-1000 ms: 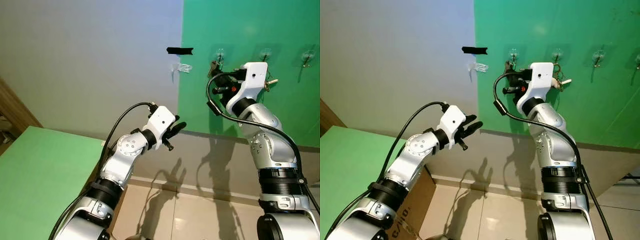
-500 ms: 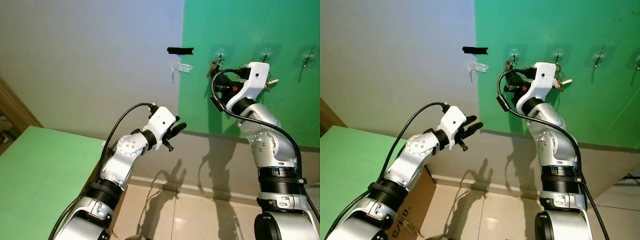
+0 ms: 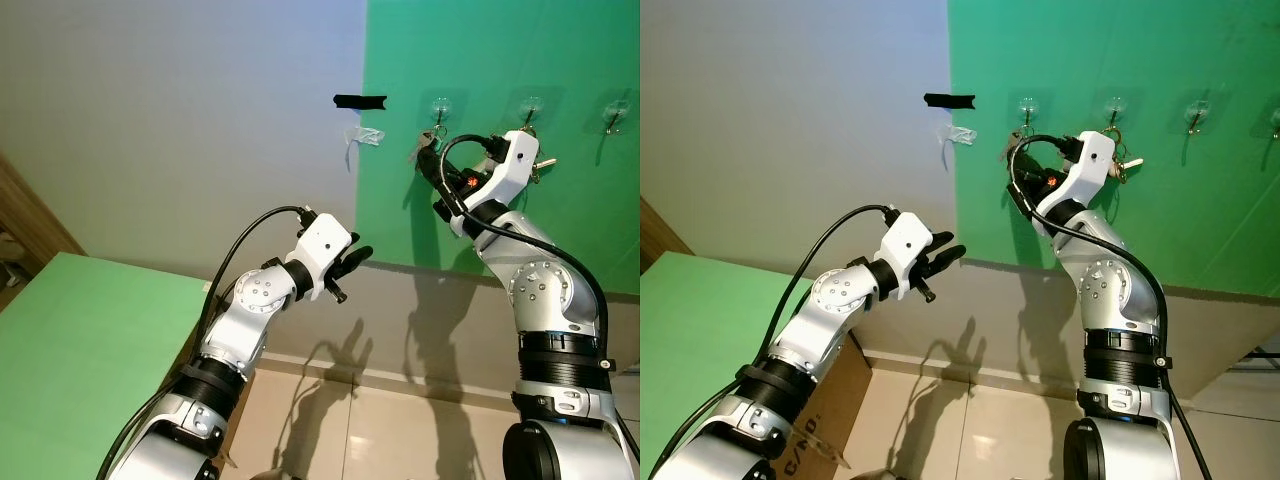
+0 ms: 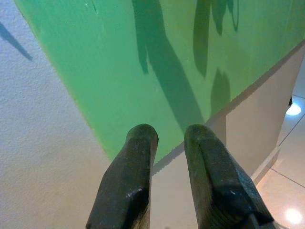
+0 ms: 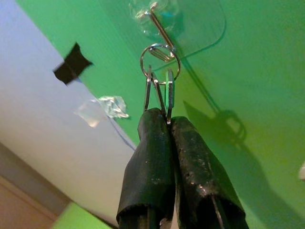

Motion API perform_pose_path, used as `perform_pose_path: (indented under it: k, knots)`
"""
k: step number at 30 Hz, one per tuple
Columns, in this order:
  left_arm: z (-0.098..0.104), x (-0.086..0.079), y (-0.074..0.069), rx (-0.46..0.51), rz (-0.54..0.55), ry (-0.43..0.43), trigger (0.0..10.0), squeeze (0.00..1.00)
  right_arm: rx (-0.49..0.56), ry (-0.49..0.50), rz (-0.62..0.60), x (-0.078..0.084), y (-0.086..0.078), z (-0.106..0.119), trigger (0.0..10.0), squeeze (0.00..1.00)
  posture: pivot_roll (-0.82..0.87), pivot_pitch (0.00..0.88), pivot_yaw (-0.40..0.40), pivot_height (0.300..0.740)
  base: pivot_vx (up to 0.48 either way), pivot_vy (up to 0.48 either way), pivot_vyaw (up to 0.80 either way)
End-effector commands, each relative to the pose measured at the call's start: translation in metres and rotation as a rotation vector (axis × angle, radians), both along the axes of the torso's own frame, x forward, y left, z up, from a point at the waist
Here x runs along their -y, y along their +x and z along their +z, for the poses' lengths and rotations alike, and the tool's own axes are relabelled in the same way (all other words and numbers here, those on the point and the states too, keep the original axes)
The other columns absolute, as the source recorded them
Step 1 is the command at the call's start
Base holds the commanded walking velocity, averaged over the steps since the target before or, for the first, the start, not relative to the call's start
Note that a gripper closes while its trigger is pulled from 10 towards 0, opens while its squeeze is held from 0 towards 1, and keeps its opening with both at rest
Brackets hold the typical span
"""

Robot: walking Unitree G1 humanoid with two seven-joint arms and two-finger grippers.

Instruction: Hang keys on a hook

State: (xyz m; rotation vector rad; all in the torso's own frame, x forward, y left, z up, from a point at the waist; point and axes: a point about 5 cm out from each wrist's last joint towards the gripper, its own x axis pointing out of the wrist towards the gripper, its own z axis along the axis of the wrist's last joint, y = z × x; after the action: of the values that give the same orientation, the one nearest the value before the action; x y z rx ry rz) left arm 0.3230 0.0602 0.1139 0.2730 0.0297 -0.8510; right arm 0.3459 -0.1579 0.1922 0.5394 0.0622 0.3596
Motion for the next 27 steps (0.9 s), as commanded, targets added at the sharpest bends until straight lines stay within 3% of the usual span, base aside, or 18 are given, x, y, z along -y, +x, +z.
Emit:
perform_pose_path:
  k: [1, 6, 19, 23, 27]
  knots:
    - [-0.004, -0.004, 0.000, -0.016, 0.006, 0.024, 10.0, 0.00, -0.001, 0.098, 0.010, -0.001, 0.001, 0.010, 0.0, 0.00, -0.14, 0.000, 0.084, 0.740, 0.000, 0.000, 0.00]
    - [-0.004, -0.003, 0.001, -0.018, 0.007, 0.024, 10.0, 0.00, -0.016, 0.155, 0.010, 0.002, 0.002, 0.011, 0.0, 0.00, -0.14, 0.000, 0.083, 0.740, 0.000, 0.000, 0.00]
    - [-0.005, -0.003, 0.000, -0.020, 0.009, 0.024, 10.0, 0.00, -0.044, 0.111, 0.015, 0.001, 0.001, 0.007, 0.0, 0.00, -0.14, 0.000, 0.079, 0.740, 0.000, 0.000, 0.00]
    - [-0.005, -0.003, 0.000, -0.020, 0.010, 0.024, 10.0, 0.00, -0.043, 0.056, 0.029, -0.001, 0.001, 0.005, 0.0, 0.00, -0.14, 0.000, 0.077, 0.740, 0.000, 0.000, 0.00]
    - [-0.005, -0.003, -0.001, -0.020, 0.010, 0.024, 10.0, 0.00, -0.044, -0.067, 0.039, -0.004, -0.001, 0.000, 0.0, 0.00, -0.14, 0.000, 0.076, 0.740, 0.000, 0.000, 0.00]
